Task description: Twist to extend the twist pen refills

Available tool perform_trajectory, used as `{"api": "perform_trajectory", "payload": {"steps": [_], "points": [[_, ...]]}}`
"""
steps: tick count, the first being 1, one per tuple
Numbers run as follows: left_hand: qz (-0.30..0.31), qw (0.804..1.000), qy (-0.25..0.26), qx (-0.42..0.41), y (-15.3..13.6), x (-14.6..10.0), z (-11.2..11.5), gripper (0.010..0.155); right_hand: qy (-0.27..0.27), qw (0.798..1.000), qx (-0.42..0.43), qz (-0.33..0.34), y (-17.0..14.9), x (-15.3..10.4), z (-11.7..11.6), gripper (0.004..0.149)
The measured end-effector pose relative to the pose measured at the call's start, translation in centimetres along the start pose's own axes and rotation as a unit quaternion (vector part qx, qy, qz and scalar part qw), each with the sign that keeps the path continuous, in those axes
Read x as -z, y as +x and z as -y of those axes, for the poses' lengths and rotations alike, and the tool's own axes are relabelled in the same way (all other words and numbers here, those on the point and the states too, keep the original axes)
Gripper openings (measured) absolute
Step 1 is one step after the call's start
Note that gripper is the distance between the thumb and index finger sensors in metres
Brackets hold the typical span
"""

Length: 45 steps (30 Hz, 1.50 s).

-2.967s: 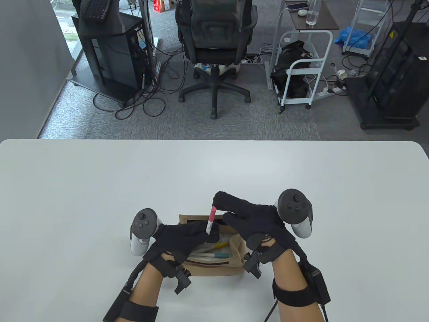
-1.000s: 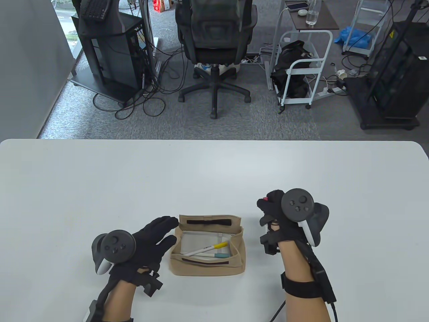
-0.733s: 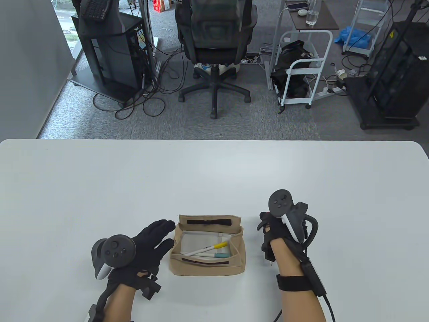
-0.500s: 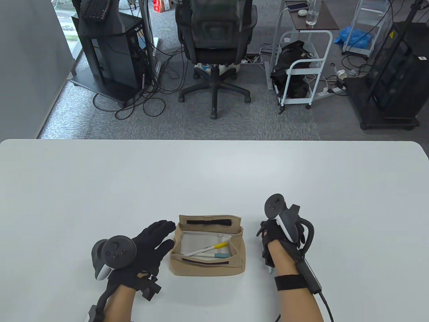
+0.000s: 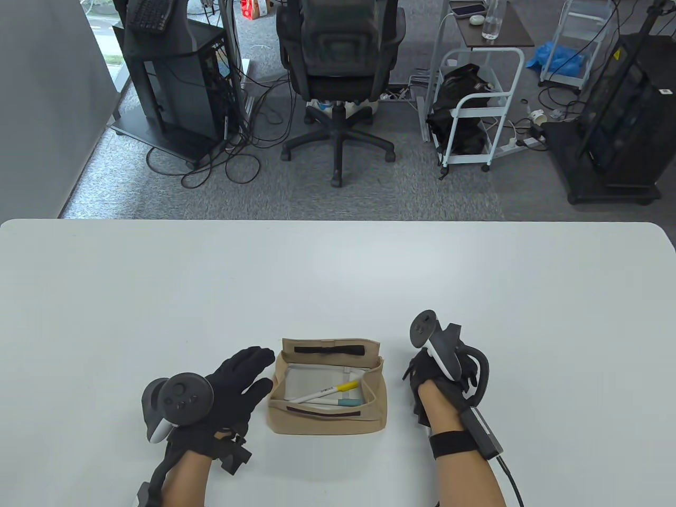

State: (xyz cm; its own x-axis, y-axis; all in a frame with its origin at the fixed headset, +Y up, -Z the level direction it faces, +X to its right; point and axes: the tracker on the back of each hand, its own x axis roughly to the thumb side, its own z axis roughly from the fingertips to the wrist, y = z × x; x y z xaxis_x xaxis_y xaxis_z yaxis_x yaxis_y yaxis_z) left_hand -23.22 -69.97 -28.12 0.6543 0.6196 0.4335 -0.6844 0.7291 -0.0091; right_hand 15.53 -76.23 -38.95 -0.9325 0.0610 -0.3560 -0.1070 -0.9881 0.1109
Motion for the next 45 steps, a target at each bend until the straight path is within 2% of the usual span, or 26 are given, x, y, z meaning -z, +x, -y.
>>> {"api": "perform_trajectory", "payload": {"steps": [8, 10, 14, 18, 22, 24, 29, 34, 37, 41, 45], "points": [[0.004, 1.000, -0.006, 0.011, 0.1, 0.0, 0.1, 0.062, 0.007, 1.000, 0.005, -0.006, -0.3, 0.0, 0.5, 0.057], [0.005, 1.000, -0.009, 0.012, 0.2, 0.0, 0.2, 0.062, 0.002, 1.000, 0.018, -0.004, -0.6, -0.3, 1.5, 0.058], [0.010, 1.000, -0.015, 0.015, 0.4, 0.1, 0.3, 0.062, -0.042, 0.997, 0.069, 0.017, -0.9, -1.8, 4.8, 0.060], [0.014, 1.000, -0.016, 0.018, 0.7, 0.1, 0.5, 0.062, -0.072, 0.985, 0.134, 0.078, -0.4, -3.9, 8.3, 0.060], [0.016, 0.999, -0.021, 0.023, 0.9, 0.2, 0.7, 0.062, -0.059, 0.962, 0.197, 0.182, 1.0, -5.3, 9.9, 0.060], [0.018, 0.999, -0.022, 0.026, 1.0, 0.2, 0.8, 0.062, -0.047, 0.954, 0.191, 0.228, 2.1, -5.9, 10.0, 0.060], [0.020, 0.999, -0.027, 0.029, 1.5, 0.5, 1.1, 0.061, -0.033, 0.950, 0.143, 0.276, 4.4, -6.2, 8.4, 0.060], [0.027, 0.999, -0.015, 0.036, 2.8, 1.5, 1.4, 0.052, -0.043, 0.953, 0.105, 0.281, 5.6, -5.8, 6.3, 0.049], [0.038, 0.997, -0.018, 0.071, 4.6, 3.1, 1.5, 0.048, -0.054, 0.952, 0.106, 0.282, 5.6, -5.7, 6.1, 0.046], [0.034, 0.991, -0.051, 0.118, 7.0, 5.8, 2.5, 0.047, -0.052, 0.952, 0.104, 0.284, 5.7, -5.9, 6.2, 0.046], [0.011, 0.978, -0.119, 0.174, 8.1, 8.4, 5.2, 0.046, -0.051, 0.952, 0.099, 0.286, 5.7, -5.9, 6.2, 0.046]]}}
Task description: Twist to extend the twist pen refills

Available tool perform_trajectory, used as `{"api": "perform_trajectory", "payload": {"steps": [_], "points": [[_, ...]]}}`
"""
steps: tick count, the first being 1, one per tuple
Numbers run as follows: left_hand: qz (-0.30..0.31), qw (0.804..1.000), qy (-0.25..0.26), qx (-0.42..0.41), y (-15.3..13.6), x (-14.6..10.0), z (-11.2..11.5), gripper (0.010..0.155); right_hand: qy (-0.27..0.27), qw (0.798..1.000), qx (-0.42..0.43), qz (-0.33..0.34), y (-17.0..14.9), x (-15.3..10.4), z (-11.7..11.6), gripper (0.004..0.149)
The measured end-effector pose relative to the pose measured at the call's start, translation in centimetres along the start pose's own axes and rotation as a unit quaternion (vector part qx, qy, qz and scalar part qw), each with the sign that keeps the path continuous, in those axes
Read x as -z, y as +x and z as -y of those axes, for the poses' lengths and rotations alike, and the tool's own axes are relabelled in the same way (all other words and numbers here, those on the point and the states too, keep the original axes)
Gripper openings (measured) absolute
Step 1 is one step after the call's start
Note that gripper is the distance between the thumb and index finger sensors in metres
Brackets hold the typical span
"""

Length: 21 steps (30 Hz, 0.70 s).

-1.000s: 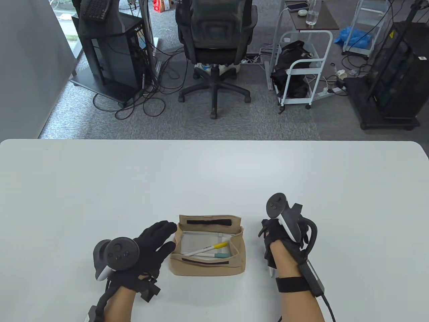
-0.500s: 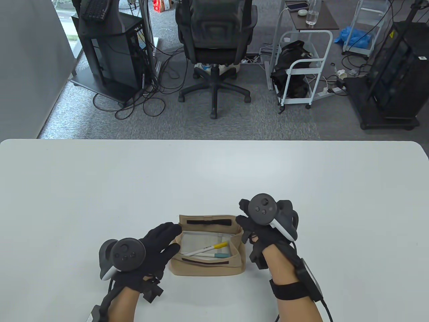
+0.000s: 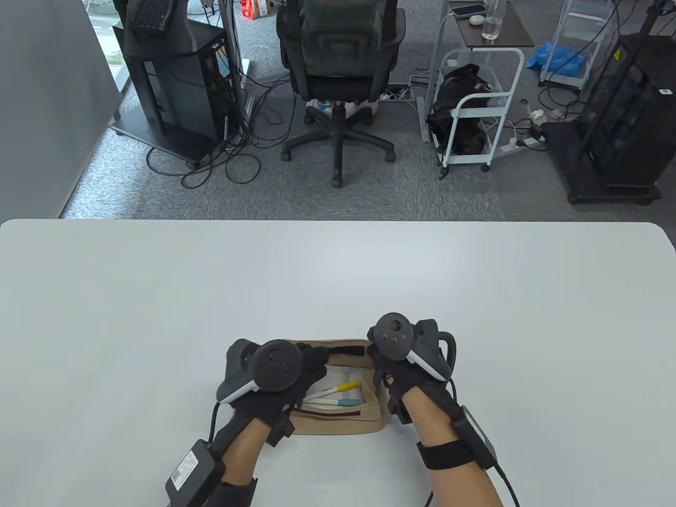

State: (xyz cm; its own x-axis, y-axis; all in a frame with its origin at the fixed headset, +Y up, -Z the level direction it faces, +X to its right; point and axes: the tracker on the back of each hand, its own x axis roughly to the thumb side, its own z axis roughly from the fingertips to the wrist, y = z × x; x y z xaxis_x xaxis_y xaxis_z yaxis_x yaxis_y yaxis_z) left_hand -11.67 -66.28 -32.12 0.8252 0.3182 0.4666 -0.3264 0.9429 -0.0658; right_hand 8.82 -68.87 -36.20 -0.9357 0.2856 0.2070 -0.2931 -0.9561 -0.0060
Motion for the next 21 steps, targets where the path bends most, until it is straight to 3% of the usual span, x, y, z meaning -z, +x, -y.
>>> {"api": "perform_trajectory", "payload": {"steps": [6, 11, 21], "points": [[-0.036, 0.989, -0.112, 0.085, 0.6, 2.6, 5.6, 0.049, -0.002, 1.000, -0.012, 0.001, 0.2, -0.1, 0.0, 0.046], [-0.075, 0.970, -0.185, 0.137, 0.2, 2.7, 8.0, 0.057, 0.001, 1.000, -0.015, 0.000, 0.2, -0.1, 0.0, 0.045], [-0.084, 0.957, -0.199, 0.193, 0.5, 2.6, 9.7, 0.055, 0.002, 1.000, -0.018, 0.002, 0.4, -0.2, -0.1, 0.045]]}}
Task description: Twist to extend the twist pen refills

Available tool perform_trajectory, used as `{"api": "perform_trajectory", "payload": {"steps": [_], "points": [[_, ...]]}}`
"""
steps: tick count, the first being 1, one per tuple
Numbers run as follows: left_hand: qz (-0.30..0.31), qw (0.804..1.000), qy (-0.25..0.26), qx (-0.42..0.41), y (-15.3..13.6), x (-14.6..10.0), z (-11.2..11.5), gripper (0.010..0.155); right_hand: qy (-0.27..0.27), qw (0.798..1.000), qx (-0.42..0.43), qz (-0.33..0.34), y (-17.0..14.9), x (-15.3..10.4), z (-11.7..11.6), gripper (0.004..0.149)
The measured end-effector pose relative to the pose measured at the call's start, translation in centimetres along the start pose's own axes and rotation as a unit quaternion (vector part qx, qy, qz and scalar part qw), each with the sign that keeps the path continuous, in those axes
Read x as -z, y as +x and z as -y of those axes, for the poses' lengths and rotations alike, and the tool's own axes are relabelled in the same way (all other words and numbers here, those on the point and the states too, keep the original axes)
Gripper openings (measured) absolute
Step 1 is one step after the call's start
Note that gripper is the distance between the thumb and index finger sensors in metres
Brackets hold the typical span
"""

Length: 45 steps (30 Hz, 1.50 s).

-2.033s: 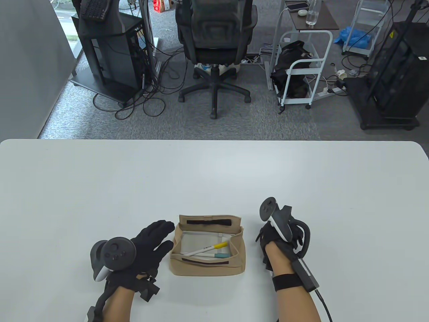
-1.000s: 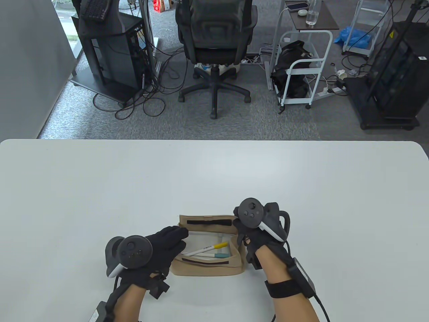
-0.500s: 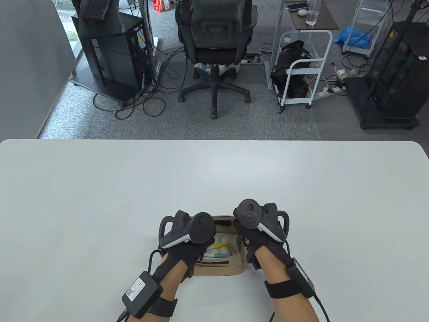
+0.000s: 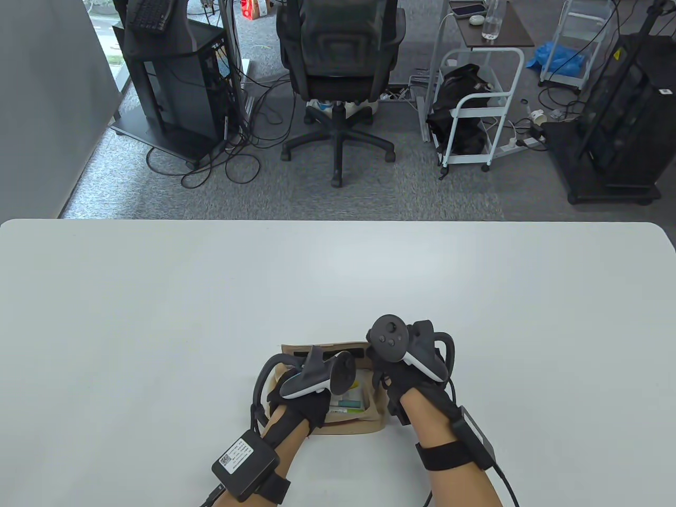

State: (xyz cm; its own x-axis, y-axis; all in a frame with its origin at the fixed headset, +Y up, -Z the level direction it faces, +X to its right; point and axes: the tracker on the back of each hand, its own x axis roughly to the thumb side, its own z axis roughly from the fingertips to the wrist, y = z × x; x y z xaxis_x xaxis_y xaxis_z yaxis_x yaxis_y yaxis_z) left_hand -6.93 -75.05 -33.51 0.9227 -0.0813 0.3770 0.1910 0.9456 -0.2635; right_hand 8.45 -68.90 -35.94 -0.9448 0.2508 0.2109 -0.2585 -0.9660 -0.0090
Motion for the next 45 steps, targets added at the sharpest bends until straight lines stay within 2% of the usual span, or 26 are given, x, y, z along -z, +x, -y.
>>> {"api": "perform_trajectory", "payload": {"steps": [9, 13, 16, 17, 22, 26, 28, 30, 32, 35, 38, 40, 43, 45], "points": [[0.001, 1.000, -0.002, -0.002, 0.1, -0.1, 0.4, 0.050, 0.000, 1.000, -0.003, -0.001, 0.0, -0.1, 0.0, 0.045], [0.006, 1.000, 0.012, -0.007, -0.2, -0.4, 0.5, 0.050, 0.000, 1.000, -0.003, -0.001, 0.0, -0.1, 0.0, 0.045], [-0.002, 0.998, 0.023, -0.061, -1.2, -0.9, 0.1, 0.049, 0.000, 1.000, 0.000, -0.001, 0.0, 0.0, 0.0, 0.045], [-0.009, 0.994, 0.032, -0.108, -1.8, -1.2, -0.1, 0.049, -0.001, 1.000, 0.000, -0.001, 0.0, 0.0, 0.0, 0.045], [-0.009, 0.971, 0.075, -0.226, -4.1, -2.7, -1.5, 0.049, -0.001, 1.000, 0.002, 0.000, 0.0, 0.1, 0.0, 0.045], [0.025, 0.925, 0.127, -0.357, -5.8, -4.2, -2.6, 0.049, 0.001, 1.000, 0.007, 0.002, -0.1, 0.1, 0.1, 0.046], [0.039, 0.905, 0.148, -0.396, -6.2, -4.8, -3.1, 0.049, 0.001, 1.000, 0.015, 0.001, -0.1, 0.0, 0.4, 0.048], [0.064, 0.877, 0.171, -0.444, -6.4, -5.3, -3.5, 0.049, -0.002, 1.000, 0.030, 0.001, 0.0, -0.2, 1.4, 0.053], [0.099, 0.834, 0.195, -0.506, -6.5, -5.9, -3.9, 0.049, -0.027, 0.997, 0.067, 0.008, 0.2, -0.8, 3.3, 0.055], [0.130, 0.800, 0.207, -0.548, -6.5, -6.3, -4.3, 0.049, -0.057, 0.992, 0.113, 0.024, 0.4, -1.6, 5.6, 0.054], [0.148, 0.784, 0.223, -0.561, -6.5, -6.7, -4.6, 0.049, -0.088, 0.972, 0.207, 0.068, 0.6, -2.9, 8.3, 0.053], [0.158, 0.774, 0.223, -0.571, -6.4, -6.9, -4.7, 0.049, -0.082, 0.954, 0.270, 0.101, 0.7, -3.3, 9.1, 0.053], [0.181, 0.752, 0.218, -0.595, -6.0, -6.9, -4.7, 0.049, -0.035, 0.917, 0.362, 0.161, 1.1, -3.4, 9.2, 0.057], [0.192, 0.748, 0.212, -0.599, -5.8, -6.9, -4.7, 0.048, 0.007, 0.884, 0.424, 0.195, 1.4, -3.1, 8.6, 0.060]]}}
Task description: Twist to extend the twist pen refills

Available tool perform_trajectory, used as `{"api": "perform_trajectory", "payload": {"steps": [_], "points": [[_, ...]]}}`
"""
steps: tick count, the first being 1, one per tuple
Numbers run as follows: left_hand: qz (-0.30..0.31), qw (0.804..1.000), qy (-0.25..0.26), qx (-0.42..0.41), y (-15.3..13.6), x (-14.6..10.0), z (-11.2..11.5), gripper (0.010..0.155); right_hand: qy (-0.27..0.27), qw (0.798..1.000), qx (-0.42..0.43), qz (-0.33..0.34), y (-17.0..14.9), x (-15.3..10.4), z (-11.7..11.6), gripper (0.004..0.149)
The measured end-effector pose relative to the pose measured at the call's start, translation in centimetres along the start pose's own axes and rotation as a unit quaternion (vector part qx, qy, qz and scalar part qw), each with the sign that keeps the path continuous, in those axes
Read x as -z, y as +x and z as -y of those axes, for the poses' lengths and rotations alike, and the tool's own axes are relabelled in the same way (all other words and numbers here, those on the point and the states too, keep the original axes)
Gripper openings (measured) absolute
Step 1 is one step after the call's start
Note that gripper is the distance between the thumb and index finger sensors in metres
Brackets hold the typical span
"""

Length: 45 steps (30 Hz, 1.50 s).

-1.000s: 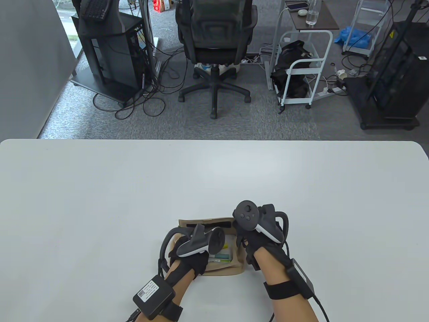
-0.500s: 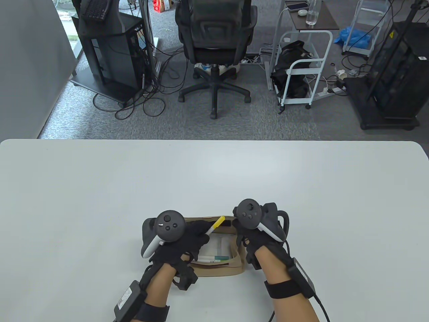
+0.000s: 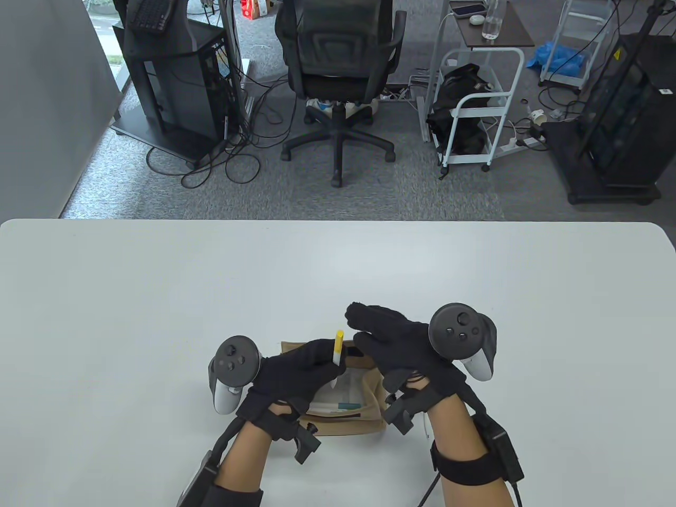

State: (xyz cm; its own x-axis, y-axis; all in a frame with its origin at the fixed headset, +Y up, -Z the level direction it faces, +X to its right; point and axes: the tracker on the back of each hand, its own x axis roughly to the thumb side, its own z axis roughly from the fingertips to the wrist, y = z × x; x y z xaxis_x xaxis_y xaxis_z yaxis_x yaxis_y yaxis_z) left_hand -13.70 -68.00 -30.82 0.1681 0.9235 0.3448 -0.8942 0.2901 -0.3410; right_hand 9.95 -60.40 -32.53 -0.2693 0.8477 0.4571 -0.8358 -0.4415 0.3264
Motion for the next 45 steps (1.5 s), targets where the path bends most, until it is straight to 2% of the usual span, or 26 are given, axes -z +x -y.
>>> {"api": "perform_trajectory", "payload": {"steps": [2, 5, 11, 23, 31, 33, 35, 42, 45], "points": [[0.001, 1.000, -0.009, -0.006, -0.1, 0.1, 0.3, 0.048, 0.031, 0.996, 0.078, 0.009, -0.6, 0.3, -0.6, 0.064], [0.003, 0.999, -0.029, -0.015, -0.2, 0.2, 0.8, 0.048, 0.071, 0.988, 0.133, 0.011, -1.4, 0.6, -1.3, 0.064], [0.003, 0.999, -0.037, -0.014, -0.4, 0.2, 1.1, 0.048, 0.088, 0.981, 0.172, 0.017, -1.9, 0.9, -1.6, 0.058], [0.005, 0.999, -0.038, -0.033, -0.4, 0.3, 1.6, 0.048, -0.018, 0.990, 0.140, 0.019, -2.4, 0.7, -0.9, 0.049], [0.003, 0.999, -0.036, -0.019, -0.5, 0.3, 1.6, 0.048, -0.065, 0.996, 0.049, 0.022, -1.9, 0.2, -0.3, 0.052], [0.001, 0.999, -0.029, -0.017, -0.5, 0.3, 1.6, 0.048, -0.094, 0.995, 0.000, 0.024, -1.3, 0.0, -0.3, 0.053], [-0.001, 1.000, -0.023, -0.011, -0.6, 0.3, 1.6, 0.048, -0.098, 0.994, -0.027, 0.024, -0.9, -0.1, -0.4, 0.053], [-0.004, 1.000, -0.008, -0.017, -0.3, 0.2, 1.4, 0.049, -0.147, 0.988, -0.051, 0.023, -0.1, -0.4, -0.4, 0.053], [0.010, 1.000, -0.006, 0.020, 0.6, 0.1, 0.9, 0.053, -0.175, 0.982, -0.070, 0.016, 0.7, -0.9, 0.6, 0.053]]}}
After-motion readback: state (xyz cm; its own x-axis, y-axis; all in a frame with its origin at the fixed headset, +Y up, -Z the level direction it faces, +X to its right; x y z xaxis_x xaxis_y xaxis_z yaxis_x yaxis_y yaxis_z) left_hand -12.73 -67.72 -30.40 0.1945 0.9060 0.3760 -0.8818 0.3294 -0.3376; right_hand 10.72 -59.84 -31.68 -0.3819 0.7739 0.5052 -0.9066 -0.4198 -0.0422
